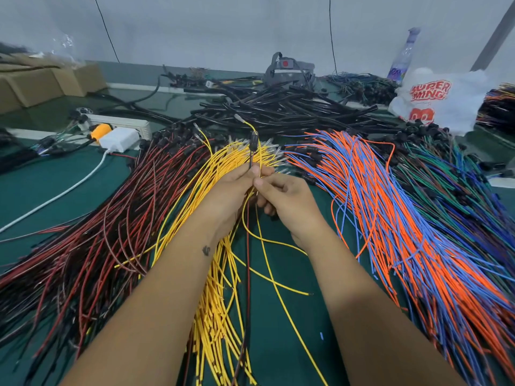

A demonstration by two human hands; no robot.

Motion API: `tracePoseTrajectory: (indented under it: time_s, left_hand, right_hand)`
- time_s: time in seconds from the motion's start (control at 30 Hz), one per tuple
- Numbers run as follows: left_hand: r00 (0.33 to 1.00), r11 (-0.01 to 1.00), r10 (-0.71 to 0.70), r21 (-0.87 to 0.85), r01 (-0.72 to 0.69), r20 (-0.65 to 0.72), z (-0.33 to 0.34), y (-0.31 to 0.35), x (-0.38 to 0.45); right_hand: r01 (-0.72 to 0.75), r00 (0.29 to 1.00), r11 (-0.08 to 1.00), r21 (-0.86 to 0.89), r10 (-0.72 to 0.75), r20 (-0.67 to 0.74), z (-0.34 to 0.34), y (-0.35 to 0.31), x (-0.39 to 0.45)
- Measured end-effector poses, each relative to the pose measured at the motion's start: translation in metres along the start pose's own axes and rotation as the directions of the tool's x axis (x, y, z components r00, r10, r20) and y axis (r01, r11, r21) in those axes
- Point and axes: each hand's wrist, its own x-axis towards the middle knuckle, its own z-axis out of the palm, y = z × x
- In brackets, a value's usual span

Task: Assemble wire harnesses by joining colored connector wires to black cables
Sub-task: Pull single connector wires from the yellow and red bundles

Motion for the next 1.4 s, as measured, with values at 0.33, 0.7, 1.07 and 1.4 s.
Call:
tracePoseTrajectory:
  time_s: [0.33,0.7,1.07,1.4]
  left_hand:
    - [0.985,0.917,-0.101,-0.397,0.038,-0.139,-0.009,0.007,0.004]
    - [0.974,0.959,-0.101,-0.24,0.148,0.201,-0.01,0.005,-0.003]
    - [0.892,0.975,-0.206,0.003,0.224,0.401,-0.007,0.004,-0.009]
    - [0.951,0.972,-0.223,0.129,0.199,0.213,0.001,0.0,-0.008]
  right_hand:
    - [0.062,0.973,0.898,-0.437,0.043,0.225,0.009,-0.001,-0.002]
    - [-0.055,0.994,0.992,0.114,0.065,-0.089,-0.006,-0.002,0.002]
    - [0.062,0.996,0.91,0.411,-0.032,-0.078,-0.015,-0.002,0.003]
    - [0.13,0.905,0.991,-0.035,-0.133,-0.404,-0.009,0.001,0.007]
